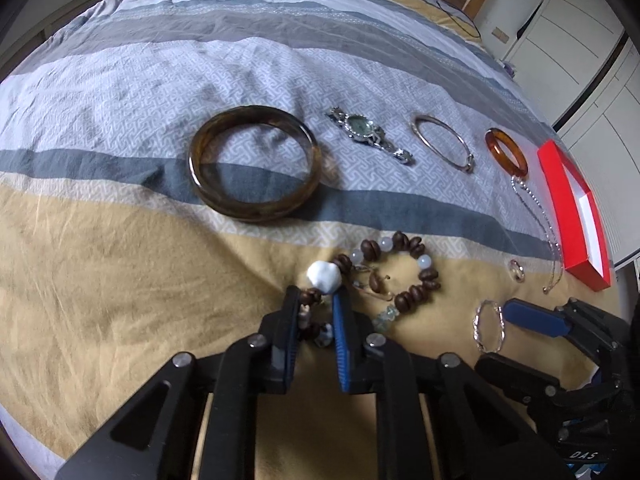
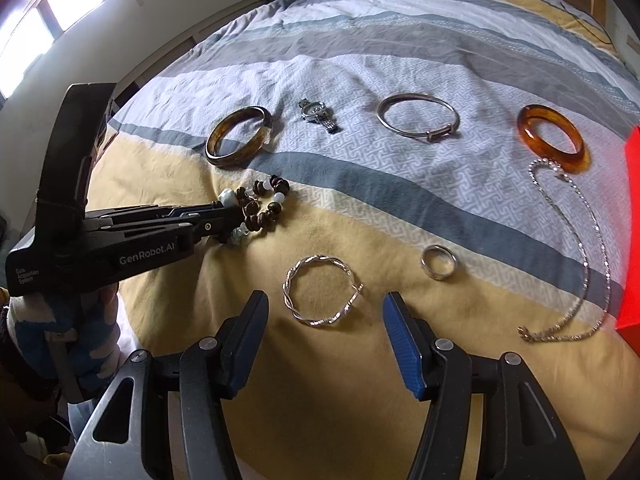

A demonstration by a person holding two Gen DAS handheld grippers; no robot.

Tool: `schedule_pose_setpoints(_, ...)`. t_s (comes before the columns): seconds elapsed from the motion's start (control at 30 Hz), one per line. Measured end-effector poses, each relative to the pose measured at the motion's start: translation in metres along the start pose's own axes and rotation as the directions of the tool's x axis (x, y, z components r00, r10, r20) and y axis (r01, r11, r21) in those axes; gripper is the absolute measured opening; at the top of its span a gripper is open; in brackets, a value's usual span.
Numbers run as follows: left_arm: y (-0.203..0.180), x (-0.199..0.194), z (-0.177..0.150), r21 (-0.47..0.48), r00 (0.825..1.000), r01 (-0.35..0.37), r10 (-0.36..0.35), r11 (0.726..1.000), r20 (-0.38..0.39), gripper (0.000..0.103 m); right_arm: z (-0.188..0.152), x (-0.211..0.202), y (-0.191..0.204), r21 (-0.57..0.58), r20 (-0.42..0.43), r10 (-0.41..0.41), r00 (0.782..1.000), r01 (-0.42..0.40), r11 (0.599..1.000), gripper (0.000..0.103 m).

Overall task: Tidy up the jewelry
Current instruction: 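Grasp the dark beaded bracelet with left tool while right tool grasps twisted silver bangle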

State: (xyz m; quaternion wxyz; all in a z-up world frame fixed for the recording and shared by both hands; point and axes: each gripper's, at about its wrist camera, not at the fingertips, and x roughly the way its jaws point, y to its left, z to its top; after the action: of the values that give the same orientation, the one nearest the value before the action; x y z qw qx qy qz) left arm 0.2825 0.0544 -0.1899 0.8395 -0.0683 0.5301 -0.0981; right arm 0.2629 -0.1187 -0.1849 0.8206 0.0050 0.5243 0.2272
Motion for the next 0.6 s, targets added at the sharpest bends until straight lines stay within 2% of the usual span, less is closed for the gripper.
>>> schedule_pose_setpoints(0.1,0.000,0.000,-0.001,0.003,1.000,-0.002,0.002,1.000,0.009,0.015,0.003,0.007,0.003,-0.012,-0.005,-0.010,1.000,0.010,1.000,0.059)
schedule_pose_setpoints(0.23,0.000,-0.001,-0.002,-0.006,1.000,-0.005,0.005,1.000,0.009,0.015,0.005,0.016,0.009,-0.033,-0.017,-0.024,1.000,0.024,0.999,0.043)
schedule_pose_setpoints(0.4,-0.009,-0.008,0.000,-0.006,0.999,-0.029,0.029,1.000,0.014,0.014,0.003,0.016,0.008,-0.033,-0.014,-0.023,1.000,0.023,0.999,0.042)
schedule_pose_setpoints(0.6,-0.017,-0.032,-0.003,0.003,0.999,-0.037,0.037,0.999,0.038,0.014,-0.001,-0.007,0.012,-0.021,0.027,-0.019,0.999,0.020,1.000,0.042)
